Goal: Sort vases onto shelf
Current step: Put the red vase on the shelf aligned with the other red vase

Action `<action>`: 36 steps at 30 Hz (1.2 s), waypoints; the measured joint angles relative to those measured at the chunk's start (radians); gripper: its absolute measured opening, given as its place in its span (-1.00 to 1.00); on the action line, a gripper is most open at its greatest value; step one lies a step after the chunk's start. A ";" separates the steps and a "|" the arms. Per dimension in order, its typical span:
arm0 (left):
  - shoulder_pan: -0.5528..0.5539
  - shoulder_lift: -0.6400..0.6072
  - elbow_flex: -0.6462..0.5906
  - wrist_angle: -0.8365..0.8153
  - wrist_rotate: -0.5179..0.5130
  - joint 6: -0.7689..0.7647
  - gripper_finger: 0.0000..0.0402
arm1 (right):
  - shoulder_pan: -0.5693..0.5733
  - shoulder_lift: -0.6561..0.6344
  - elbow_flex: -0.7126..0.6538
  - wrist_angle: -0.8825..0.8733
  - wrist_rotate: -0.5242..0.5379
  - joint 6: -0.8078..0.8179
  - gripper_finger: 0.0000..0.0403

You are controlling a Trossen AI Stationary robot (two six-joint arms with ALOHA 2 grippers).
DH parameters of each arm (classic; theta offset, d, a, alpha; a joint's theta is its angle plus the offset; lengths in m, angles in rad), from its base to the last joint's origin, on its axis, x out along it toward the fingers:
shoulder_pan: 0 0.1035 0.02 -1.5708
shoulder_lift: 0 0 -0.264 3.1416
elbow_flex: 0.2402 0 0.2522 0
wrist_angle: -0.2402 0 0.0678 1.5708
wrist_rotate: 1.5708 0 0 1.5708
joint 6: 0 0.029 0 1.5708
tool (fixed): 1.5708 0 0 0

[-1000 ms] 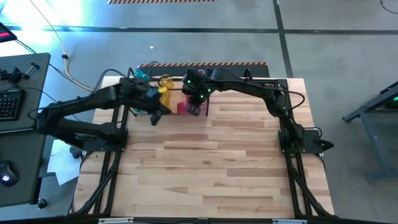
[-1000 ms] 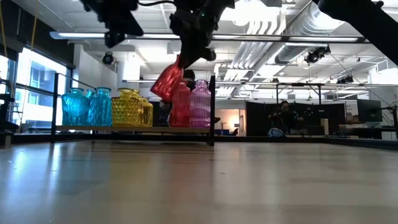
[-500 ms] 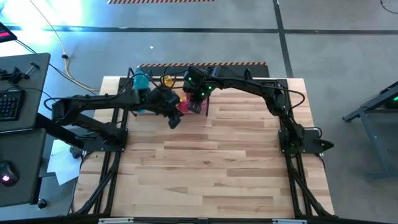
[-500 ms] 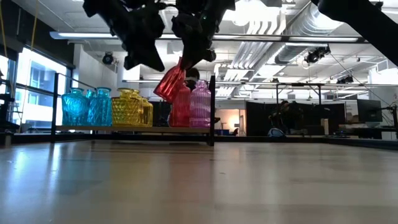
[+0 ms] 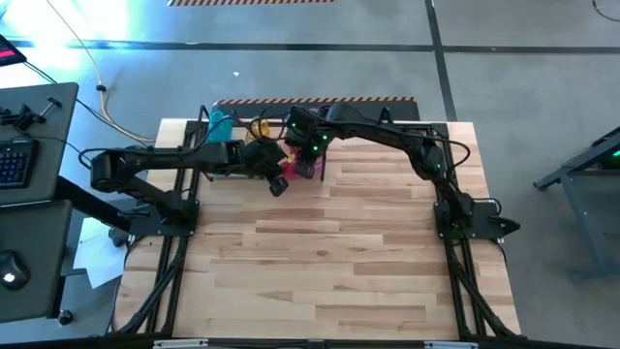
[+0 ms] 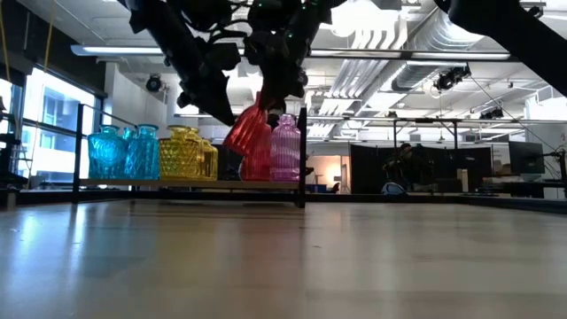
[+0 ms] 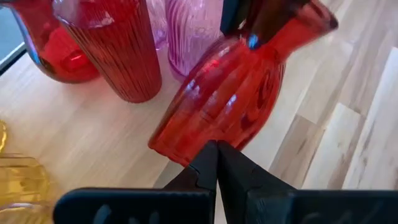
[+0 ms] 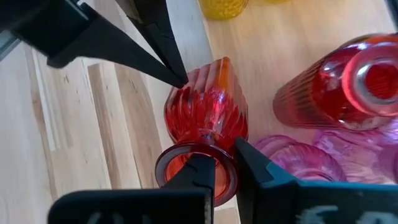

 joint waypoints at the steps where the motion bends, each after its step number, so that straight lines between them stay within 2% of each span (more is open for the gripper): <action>1: -0.002 0.010 0.000 0.007 -0.002 -0.003 -1.00 | 0.000 0.008 0.000 0.000 -0.002 0.000 -0.96; 28: -0.006 0.101 -0.001 0.098 -0.081 -0.029 -1.00 | -0.036 0.035 -0.001 0.033 0.004 -0.073 -0.96; 36: -0.002 0.102 -0.002 0.043 -0.066 -0.065 -1.00 | -0.038 0.085 0.000 0.069 -0.061 -0.084 -0.96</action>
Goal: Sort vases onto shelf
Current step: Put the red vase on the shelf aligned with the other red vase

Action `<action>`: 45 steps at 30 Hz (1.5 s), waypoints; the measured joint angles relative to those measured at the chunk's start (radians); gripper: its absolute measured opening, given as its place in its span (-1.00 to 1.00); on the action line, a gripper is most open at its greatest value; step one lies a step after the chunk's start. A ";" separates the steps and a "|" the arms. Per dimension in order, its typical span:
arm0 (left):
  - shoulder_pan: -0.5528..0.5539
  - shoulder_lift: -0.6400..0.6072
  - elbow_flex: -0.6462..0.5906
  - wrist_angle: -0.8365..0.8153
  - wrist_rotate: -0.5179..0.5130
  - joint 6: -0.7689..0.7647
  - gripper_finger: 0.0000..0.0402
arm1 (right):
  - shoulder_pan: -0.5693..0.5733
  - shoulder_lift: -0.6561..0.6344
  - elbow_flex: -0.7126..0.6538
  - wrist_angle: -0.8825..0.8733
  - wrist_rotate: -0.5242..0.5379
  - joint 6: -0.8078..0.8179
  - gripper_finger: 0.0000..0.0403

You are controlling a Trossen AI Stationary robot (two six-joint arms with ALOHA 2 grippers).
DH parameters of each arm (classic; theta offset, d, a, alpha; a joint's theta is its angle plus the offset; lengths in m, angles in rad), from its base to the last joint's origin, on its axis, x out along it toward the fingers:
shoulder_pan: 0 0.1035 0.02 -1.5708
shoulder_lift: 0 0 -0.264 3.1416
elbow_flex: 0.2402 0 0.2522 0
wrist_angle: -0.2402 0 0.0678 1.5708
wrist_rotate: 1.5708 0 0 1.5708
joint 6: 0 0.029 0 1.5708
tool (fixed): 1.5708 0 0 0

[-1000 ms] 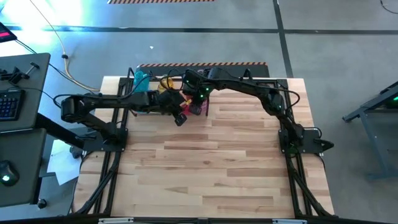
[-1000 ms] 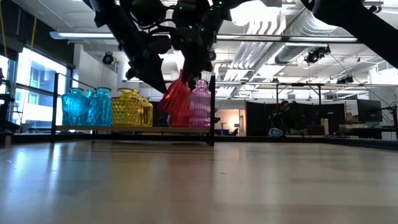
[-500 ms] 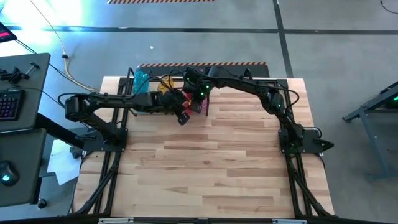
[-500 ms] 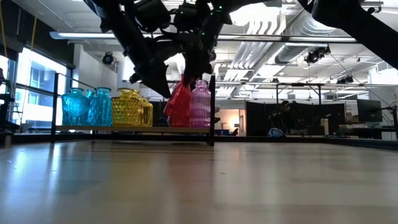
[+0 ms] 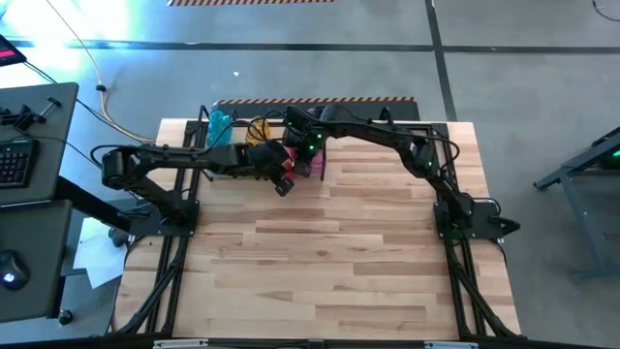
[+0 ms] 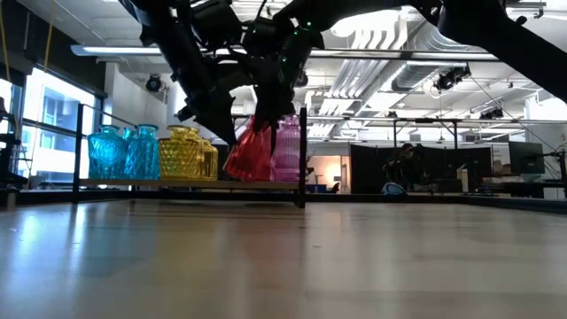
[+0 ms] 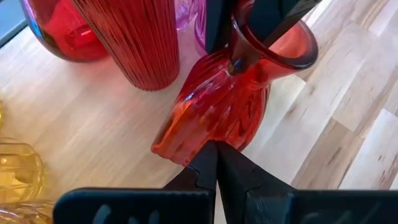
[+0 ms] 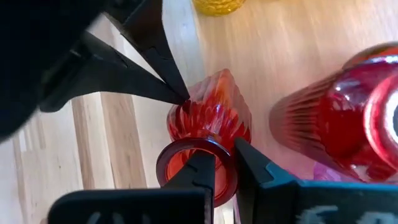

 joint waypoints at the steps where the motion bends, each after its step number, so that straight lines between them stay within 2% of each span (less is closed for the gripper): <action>1: -0.002 -0.001 0.000 -0.003 -0.003 -0.003 -1.00 | 0.001 0.001 0.000 0.002 0.004 -0.011 -0.96; 12: -0.014 -0.003 -0.013 0.018 -0.026 -0.034 -1.00 | 0.002 0.002 0.000 0.011 0.027 -0.021 -0.95; 22: -0.011 -0.002 -0.014 0.023 -0.047 -0.025 -1.00 | 0.001 0.004 0.000 0.046 0.040 -0.021 -0.80; 41: -0.011 -0.003 -0.013 0.057 -0.059 -0.031 -1.00 | 0.002 -0.008 0.045 0.039 0.056 -0.039 -0.66; 45: -0.012 -0.003 -0.013 0.056 -0.048 -0.031 -1.00 | 0.002 -0.008 0.045 0.033 0.033 -0.023 -0.66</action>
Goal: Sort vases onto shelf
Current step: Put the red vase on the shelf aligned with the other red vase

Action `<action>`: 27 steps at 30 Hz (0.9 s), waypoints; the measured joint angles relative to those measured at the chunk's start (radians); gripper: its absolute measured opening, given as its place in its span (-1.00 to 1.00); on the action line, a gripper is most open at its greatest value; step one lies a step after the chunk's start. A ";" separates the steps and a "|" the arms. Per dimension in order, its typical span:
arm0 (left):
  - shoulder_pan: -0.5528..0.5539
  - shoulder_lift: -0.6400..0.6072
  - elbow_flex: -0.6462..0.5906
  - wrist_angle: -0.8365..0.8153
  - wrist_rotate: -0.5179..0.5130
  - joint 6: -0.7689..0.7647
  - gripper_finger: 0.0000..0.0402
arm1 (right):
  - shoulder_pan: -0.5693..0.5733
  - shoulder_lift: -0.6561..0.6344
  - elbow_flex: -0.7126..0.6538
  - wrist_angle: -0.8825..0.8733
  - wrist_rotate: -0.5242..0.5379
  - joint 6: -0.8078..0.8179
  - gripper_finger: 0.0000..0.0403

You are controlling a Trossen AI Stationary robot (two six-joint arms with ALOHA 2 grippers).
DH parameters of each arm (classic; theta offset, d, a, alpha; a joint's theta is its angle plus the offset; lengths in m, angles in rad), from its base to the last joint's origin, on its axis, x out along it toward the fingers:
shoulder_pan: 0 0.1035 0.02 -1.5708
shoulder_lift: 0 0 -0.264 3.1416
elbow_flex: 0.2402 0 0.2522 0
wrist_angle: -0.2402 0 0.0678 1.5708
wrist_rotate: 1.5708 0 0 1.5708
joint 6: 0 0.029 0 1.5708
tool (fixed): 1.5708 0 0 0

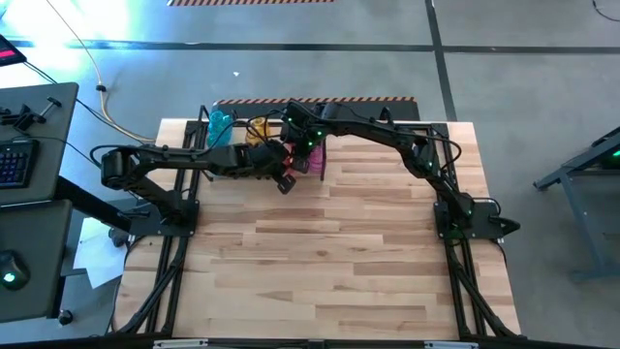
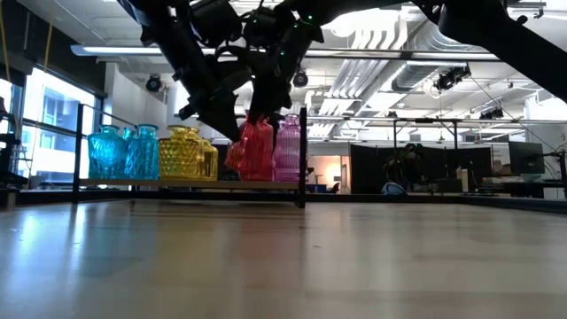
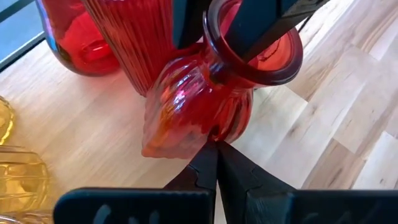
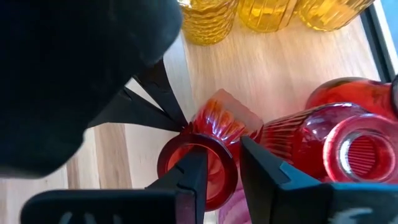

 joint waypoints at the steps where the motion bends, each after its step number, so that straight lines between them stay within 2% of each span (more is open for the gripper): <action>1: 0.000 0.000 0.000 -0.001 0.004 -0.001 -1.00 | 0.000 0.000 0.000 -0.001 -0.004 0.002 -0.66; 27: -0.019 0.003 0.000 0.001 0.025 -0.073 -1.00 | 0.003 -0.006 0.007 0.022 -0.085 -0.021 -0.65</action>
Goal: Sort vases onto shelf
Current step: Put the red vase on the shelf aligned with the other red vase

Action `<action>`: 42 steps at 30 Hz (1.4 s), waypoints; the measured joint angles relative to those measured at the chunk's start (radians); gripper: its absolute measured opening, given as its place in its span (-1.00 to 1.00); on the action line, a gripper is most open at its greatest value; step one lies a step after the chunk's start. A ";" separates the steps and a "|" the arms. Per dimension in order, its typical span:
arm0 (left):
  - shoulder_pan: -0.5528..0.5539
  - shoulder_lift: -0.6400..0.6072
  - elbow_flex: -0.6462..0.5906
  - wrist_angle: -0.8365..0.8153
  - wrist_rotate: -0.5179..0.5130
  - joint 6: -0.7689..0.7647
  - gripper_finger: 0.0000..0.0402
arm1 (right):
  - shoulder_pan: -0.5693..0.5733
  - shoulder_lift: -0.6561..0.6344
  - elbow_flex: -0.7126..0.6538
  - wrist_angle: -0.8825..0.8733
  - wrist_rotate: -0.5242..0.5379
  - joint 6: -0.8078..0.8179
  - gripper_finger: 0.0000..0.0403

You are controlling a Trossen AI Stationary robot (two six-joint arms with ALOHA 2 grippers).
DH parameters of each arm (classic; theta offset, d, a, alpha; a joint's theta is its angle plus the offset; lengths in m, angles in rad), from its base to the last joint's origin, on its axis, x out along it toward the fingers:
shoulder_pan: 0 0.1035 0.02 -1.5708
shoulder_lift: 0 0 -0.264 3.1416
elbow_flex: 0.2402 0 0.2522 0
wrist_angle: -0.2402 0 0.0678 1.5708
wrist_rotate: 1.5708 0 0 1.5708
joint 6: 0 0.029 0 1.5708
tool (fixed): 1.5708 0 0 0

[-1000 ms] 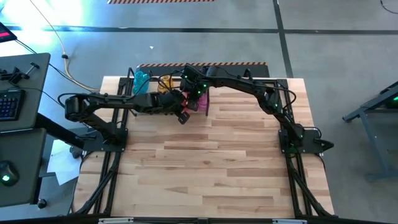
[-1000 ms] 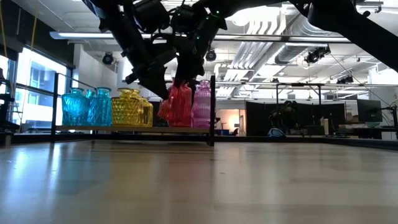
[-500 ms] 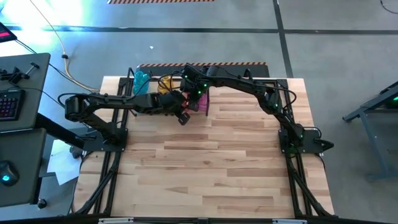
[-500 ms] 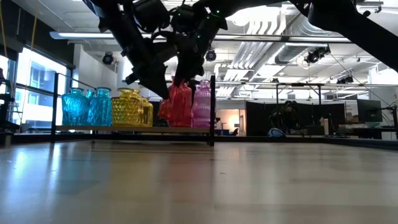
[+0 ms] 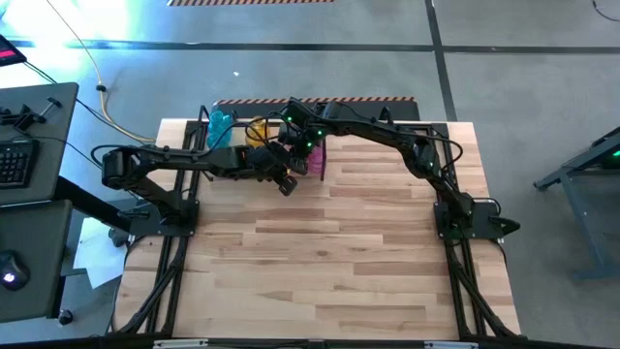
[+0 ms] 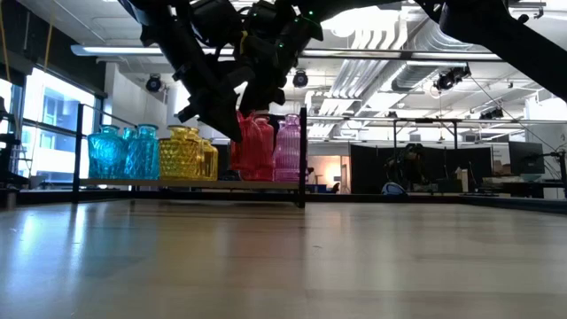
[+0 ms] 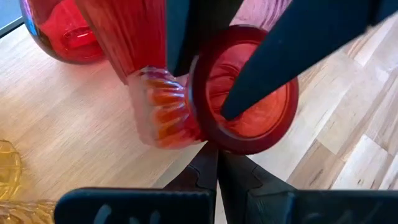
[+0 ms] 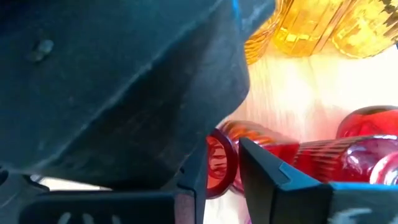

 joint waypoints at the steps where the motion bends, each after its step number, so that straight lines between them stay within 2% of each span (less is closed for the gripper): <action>1: 0.000 0.000 0.000 0.000 0.000 -0.001 -1.00 | -0.001 0.000 0.000 0.002 0.003 0.000 -0.65; 26: 0.000 -0.001 0.000 0.017 -0.005 -0.044 -1.00 | -0.003 0.002 -0.003 0.014 0.026 -0.003 -0.66; 32: 0.000 -0.001 0.000 0.020 -0.034 -0.061 -1.00 | -0.003 -0.001 -0.004 0.021 0.056 -0.001 -0.66; 39: 0.008 -0.004 0.002 0.045 -0.050 -0.056 -1.00 | 0.002 -0.037 -0.005 0.038 0.171 -0.021 -0.66; 42: 0.008 -0.004 0.003 0.061 -0.049 -0.051 -1.00 | 0.001 -0.047 -0.005 0.035 0.180 -0.021 -0.66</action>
